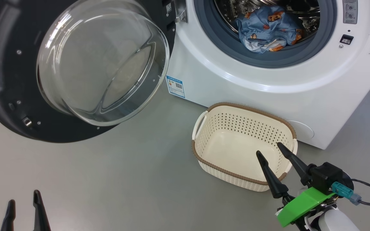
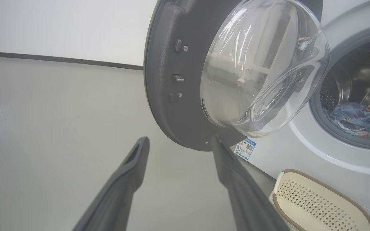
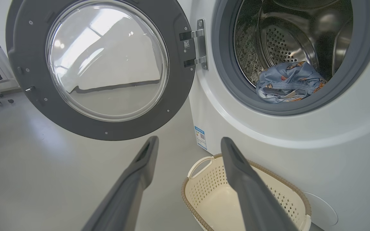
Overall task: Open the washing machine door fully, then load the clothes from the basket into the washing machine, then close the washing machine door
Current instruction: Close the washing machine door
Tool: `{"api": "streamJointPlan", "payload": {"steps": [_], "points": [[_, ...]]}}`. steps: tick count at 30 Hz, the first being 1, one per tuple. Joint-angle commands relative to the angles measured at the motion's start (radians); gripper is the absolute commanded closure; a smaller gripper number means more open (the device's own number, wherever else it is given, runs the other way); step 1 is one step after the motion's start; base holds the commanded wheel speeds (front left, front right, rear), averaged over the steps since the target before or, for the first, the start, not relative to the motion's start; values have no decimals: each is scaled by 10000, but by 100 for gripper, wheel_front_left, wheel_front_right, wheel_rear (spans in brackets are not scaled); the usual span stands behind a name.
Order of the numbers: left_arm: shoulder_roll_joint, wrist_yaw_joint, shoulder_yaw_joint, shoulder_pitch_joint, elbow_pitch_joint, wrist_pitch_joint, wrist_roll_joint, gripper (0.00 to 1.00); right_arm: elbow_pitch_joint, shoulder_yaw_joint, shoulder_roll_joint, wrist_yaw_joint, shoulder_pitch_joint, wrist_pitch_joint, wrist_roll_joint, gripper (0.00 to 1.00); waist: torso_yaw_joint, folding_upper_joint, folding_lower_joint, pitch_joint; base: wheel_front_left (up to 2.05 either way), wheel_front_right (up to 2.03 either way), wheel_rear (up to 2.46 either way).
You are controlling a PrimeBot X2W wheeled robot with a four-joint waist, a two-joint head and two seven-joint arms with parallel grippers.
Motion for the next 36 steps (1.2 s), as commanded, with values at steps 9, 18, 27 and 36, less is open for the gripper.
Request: {"api": "streamJointPlan", "payload": {"steps": [9,18,27,36], "points": [[140,-14,656,-582,-565,-57,-267,91,-317,-19,10,16,-146,-49,198,0,-39,0,0,32,0,0,0],[1502,-14,1448,-2416,-1466,-57,-1667,100,-534,-475,80,16,206,-49,18,0,-103,0,0,325,0,0,0],[4688,-14,2063,-5254,503,-57,-5518,100,-623,-512,111,16,-46,-49,-146,0,-677,0,0,1041,0,0,0],[7210,-14,678,-7803,4463,1675,-9275,100,-638,-304,-1,16,-513,-49,-267,0,-1124,0,0,1791,0,0,0]]}}
